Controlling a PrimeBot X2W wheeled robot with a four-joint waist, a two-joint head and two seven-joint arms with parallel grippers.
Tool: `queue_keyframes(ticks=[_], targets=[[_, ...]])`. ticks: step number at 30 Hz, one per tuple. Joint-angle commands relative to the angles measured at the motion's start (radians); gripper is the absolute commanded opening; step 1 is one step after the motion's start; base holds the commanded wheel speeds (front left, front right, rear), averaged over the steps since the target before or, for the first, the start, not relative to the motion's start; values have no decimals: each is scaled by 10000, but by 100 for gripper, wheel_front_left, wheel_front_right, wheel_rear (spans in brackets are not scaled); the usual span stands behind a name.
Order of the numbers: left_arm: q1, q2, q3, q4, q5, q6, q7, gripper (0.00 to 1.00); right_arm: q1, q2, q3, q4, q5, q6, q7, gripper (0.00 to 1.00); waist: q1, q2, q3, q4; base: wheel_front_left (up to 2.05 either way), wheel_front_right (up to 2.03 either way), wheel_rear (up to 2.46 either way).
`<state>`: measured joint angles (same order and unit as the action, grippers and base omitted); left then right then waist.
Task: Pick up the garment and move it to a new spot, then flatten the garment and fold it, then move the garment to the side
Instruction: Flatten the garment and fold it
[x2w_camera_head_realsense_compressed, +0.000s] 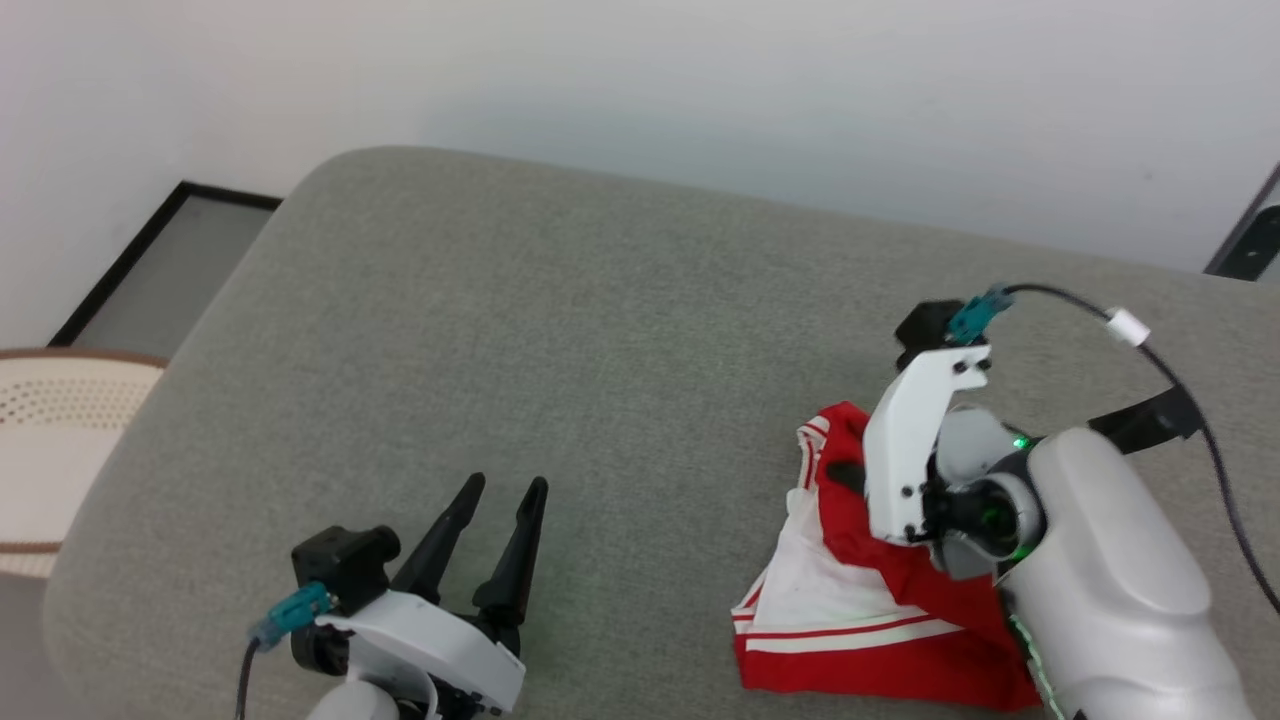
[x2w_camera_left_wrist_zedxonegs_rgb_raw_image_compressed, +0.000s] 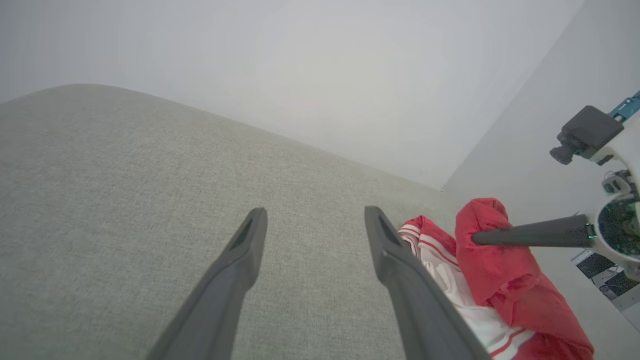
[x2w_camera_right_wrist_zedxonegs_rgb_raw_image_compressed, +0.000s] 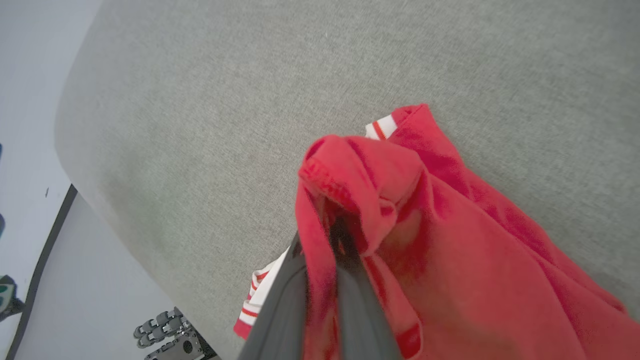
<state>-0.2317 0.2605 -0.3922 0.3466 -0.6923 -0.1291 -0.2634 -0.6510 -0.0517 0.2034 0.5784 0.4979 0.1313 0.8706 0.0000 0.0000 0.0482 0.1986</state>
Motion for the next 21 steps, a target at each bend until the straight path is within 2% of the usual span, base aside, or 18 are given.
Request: queue_keyframes(ticks=[1, 12, 20, 21], targets=[[-127, -35, -47, 45, -49, -23, -3, 100, -89, 20, 263, 235, -11, -14, -129, 0, 0, 0, 217, 254, 0, 0, 0], [-322, -133, -154, 157, -190, -23, -3, 100, -337, 20, 1677, 1594, -1157, -13, -833, 0, 0, 0, 414, 466, 0, 0, 0], [-388, -135, -229, 248, -260, -23, -3, 100, -477, 17, 2631, 2127, -1240, -13, -1108, 0, 0, 0, 389, 478, 0, 0, 0], [-390, -128, -243, 260, -268, -23, -3, 100, -510, 22, 2757, 2141, -1192, -14, -1133, 6, 0, 0, 374, 478, 0, 0, 0]])
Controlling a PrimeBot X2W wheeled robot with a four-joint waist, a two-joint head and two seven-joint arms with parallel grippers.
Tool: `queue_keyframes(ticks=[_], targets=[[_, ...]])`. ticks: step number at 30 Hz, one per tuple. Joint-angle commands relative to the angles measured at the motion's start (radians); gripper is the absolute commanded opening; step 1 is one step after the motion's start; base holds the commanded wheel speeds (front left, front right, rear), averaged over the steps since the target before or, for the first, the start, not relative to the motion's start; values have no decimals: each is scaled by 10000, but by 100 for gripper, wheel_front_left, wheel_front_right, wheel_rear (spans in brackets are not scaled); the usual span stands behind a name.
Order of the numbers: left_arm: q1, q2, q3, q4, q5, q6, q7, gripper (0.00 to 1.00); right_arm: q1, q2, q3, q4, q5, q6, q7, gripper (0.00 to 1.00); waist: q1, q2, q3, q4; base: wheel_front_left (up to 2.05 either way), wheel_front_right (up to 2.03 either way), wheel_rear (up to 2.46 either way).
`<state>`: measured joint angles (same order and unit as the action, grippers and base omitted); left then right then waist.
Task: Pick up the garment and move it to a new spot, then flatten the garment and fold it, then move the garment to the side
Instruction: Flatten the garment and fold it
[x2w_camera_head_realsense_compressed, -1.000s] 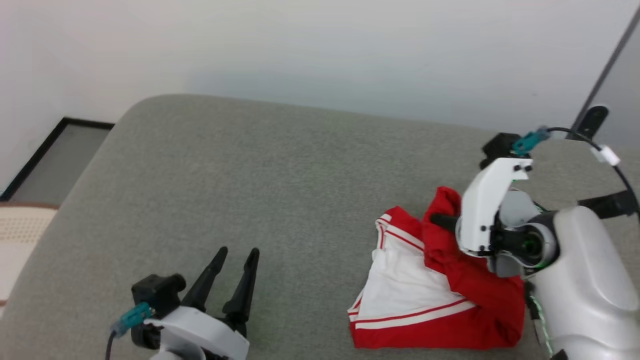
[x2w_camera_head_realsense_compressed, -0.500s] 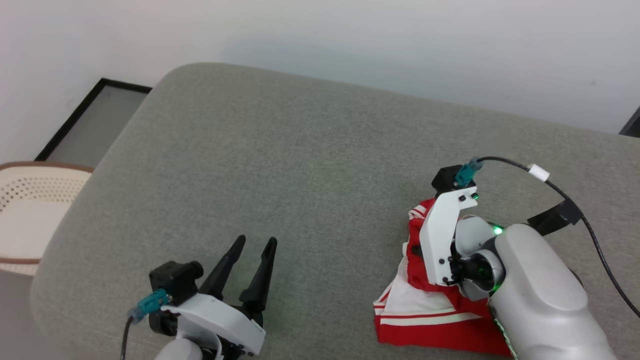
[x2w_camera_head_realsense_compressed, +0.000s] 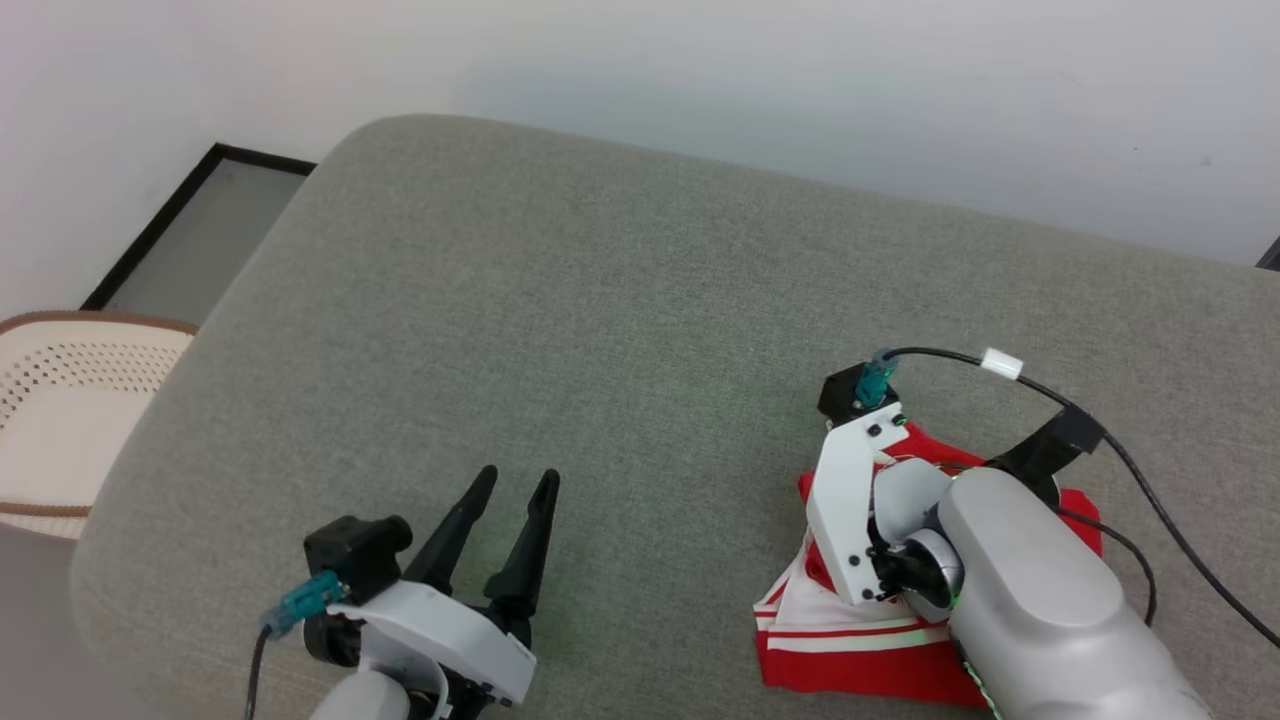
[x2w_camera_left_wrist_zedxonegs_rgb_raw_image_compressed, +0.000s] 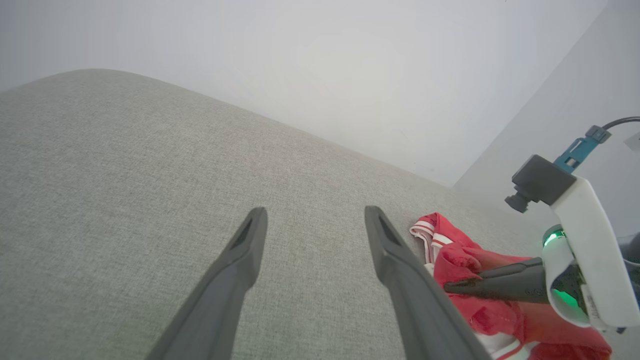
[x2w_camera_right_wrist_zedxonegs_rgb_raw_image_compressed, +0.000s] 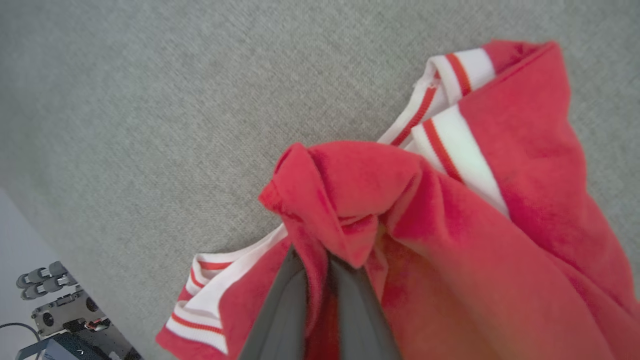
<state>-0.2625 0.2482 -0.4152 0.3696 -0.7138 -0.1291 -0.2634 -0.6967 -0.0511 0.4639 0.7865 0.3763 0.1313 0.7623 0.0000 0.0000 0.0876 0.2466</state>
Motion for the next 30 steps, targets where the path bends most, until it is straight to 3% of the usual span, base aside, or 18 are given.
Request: queue_keyframes(ticks=[1, 2, 3, 4, 13, 30], targets=[[-82, 4, -9, 37, -66, -23, -3, 100, -121, 17, 224, 58, 47, -14, -138, 31, 0, 0, -38, -10, 0, 0, 0], [-74, 13, 9, 43, -76, -23, -3, 100, -182, 19, 332, 69, 38, -13, -198, 50, 0, 0, -55, -22, 0, 0, 0], [-54, 27, 29, 49, -82, -23, -3, 100, -226, 16, 424, 111, 85, -13, -218, 89, 0, 0, -81, -37, 0, 0, 0], [-26, 45, 55, 50, -86, -23, -3, 100, -275, 11, 475, 148, 162, -14, -226, 100, 0, 0, -109, -61, 0, 0, 0], [215, 192, 213, 16, -64, -23, -3, 100, -549, 10, 984, 197, 602, -14, -35, 100, 0, 0, -349, -333, 0, 0, 0], [817, 487, 399, -96, -97, -24, -3, 100, -228, 14, 2054, -1342, 2420, -14, 207, 100, 0, 0, -1106, -910, 0, 0, 0]])
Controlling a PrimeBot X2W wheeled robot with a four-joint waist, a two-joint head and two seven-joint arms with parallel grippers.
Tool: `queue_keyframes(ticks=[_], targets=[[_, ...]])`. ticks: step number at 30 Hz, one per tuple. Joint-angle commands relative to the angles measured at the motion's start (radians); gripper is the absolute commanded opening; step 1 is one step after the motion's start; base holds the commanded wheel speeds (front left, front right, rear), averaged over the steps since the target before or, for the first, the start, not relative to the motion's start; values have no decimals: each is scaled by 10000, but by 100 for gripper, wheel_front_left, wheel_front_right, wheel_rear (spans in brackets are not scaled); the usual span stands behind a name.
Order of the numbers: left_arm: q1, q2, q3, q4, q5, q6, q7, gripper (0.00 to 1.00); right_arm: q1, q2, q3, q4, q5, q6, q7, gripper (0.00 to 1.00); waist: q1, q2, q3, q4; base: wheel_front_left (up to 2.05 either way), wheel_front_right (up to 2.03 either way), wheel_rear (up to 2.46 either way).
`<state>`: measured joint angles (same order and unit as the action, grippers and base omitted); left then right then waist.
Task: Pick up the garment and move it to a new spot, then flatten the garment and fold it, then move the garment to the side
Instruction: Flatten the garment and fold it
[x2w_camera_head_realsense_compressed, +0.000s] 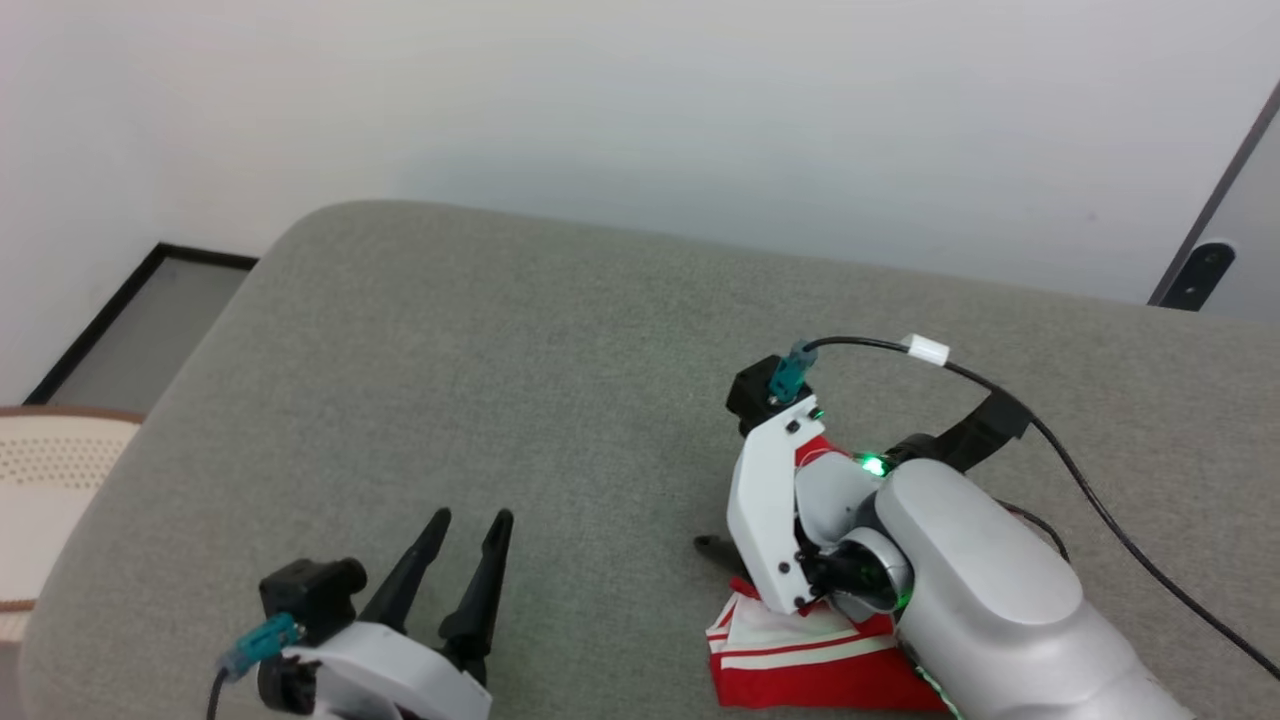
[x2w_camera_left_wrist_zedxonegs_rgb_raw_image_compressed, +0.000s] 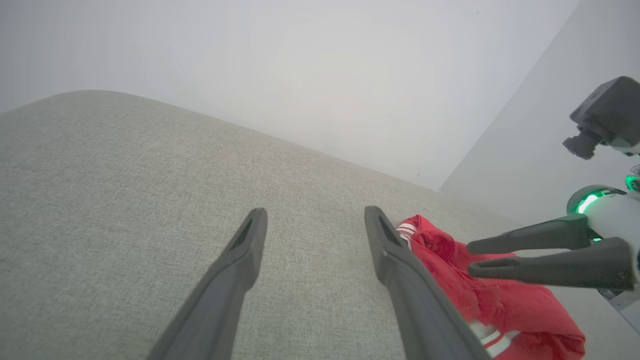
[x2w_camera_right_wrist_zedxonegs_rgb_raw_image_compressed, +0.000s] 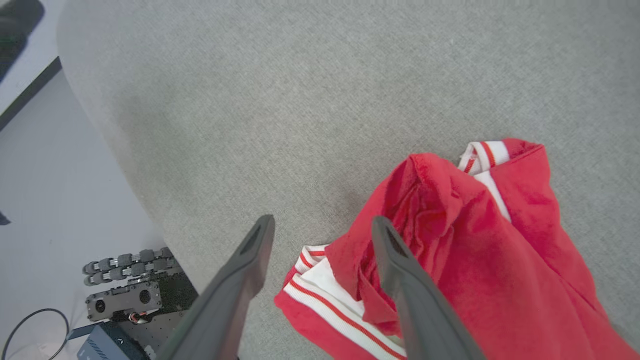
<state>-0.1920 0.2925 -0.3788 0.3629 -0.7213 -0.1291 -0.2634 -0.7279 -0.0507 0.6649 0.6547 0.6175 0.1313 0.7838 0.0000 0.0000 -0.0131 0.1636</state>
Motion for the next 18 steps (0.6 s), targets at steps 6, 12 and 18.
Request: queue_keyframes(ticks=[6, 12, 18], targets=[[369, 159, 168, -108, 60, -24, -3, 100, 130, 16, 294, -714, 166, -14, -539, 100, 0, 0, -271, -302, 0, 0, 0], [649, 105, 398, -208, 333, -24, -5, 100, 483, -408, 420, -1718, 18, -14, -2464, 100, 0, 0, -401, -650, 0, 0, 0], [974, 23, 649, -342, 616, -24, -3, 100, 1280, -1545, 597, -2487, -642, -14, -5460, 100, 0, 0, -428, -1165, 0, 0, 0]])
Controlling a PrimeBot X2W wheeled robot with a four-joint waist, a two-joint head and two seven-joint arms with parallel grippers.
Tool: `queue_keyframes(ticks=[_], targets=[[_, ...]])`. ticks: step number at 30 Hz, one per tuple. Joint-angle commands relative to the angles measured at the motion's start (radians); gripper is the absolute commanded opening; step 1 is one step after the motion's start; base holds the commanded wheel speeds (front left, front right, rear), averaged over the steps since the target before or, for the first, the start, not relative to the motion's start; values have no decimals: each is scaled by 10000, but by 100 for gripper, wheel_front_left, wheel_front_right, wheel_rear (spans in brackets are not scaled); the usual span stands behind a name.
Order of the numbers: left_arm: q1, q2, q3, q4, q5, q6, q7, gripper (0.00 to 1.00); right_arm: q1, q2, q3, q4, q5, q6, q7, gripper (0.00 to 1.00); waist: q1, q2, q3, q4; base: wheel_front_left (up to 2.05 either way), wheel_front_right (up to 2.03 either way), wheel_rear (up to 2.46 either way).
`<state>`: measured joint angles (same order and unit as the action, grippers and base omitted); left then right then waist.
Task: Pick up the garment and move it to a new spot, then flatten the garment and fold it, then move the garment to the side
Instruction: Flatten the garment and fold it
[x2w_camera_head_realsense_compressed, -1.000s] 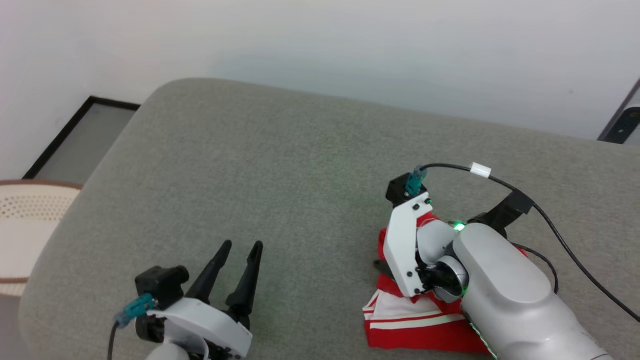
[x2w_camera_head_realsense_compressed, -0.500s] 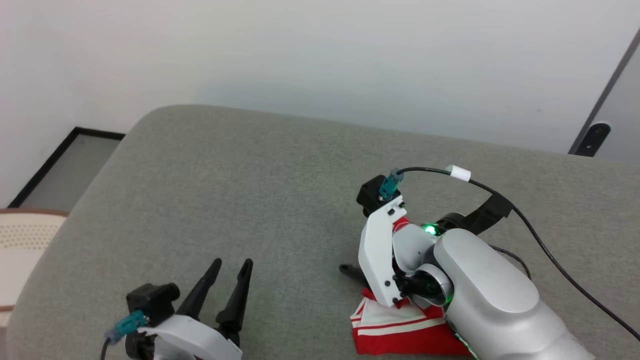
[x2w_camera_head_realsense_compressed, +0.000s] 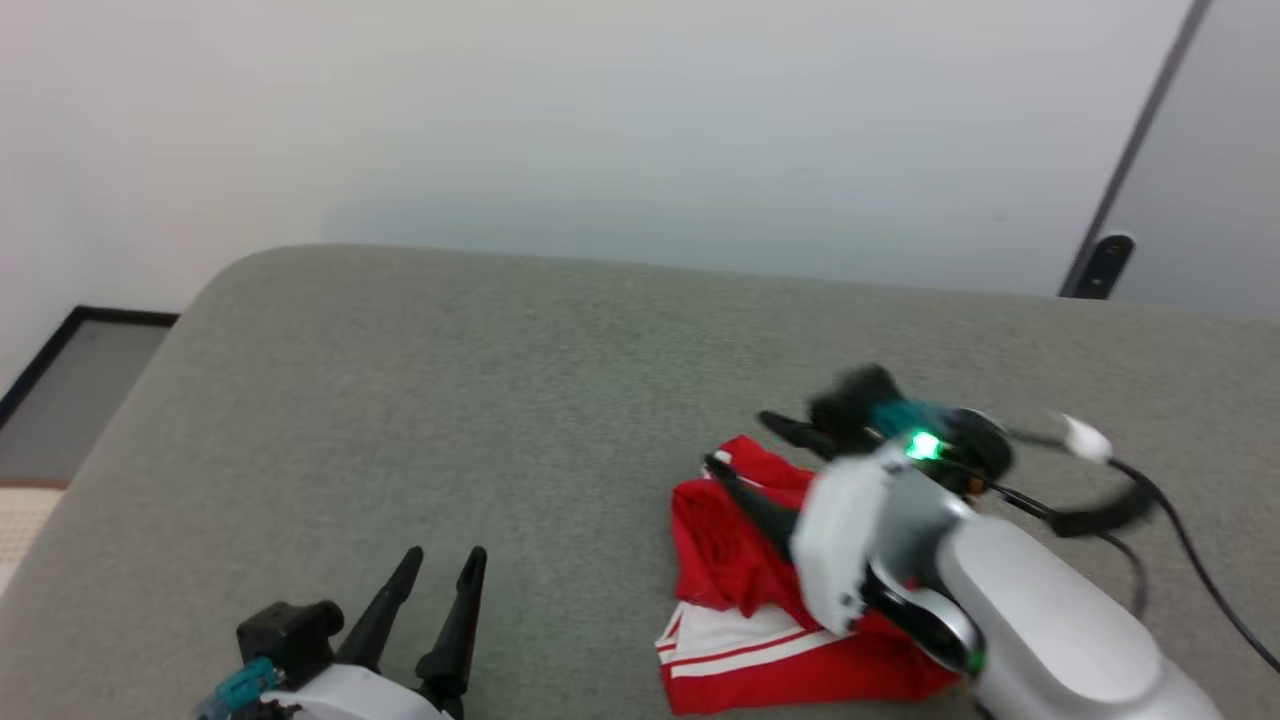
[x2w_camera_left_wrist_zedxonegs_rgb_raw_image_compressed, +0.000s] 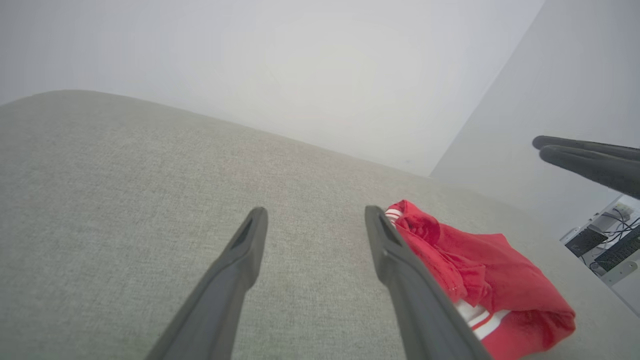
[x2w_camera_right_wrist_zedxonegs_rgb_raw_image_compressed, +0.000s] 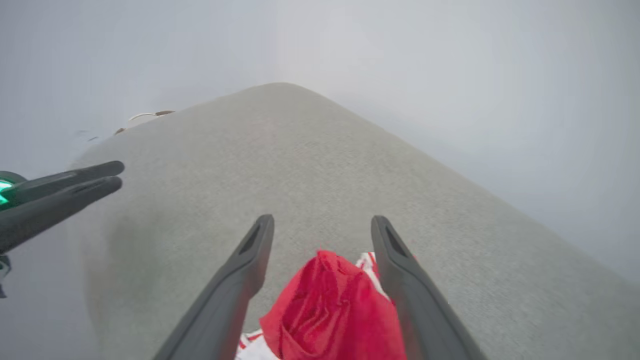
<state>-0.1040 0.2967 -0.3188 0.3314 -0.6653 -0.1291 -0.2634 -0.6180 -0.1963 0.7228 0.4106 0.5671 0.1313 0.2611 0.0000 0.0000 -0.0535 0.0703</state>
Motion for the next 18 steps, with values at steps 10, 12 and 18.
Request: queue_keyframes(ticks=[10, 12, 18], targets=[[448, -347, 591, -204, 713, -24, -3, 100, 1898, -1018, -1362, 39, -1647, -15, -4350, 100, 0, 0, 11, -1073, 0, 0, 0], [464, -468, 684, -267, 908, -24, -3, 100, 2277, -1030, -1922, 41, -1910, -15, -4799, 100, 0, 0, 17, -1196, 0, 0, 0], [626, -813, 1102, -566, 1608, -24, -3, 100, 3724, -815, -3819, -466, -3035, -15, -5245, 100, 0, 0, 35, -1478, 0, 0, 0]])
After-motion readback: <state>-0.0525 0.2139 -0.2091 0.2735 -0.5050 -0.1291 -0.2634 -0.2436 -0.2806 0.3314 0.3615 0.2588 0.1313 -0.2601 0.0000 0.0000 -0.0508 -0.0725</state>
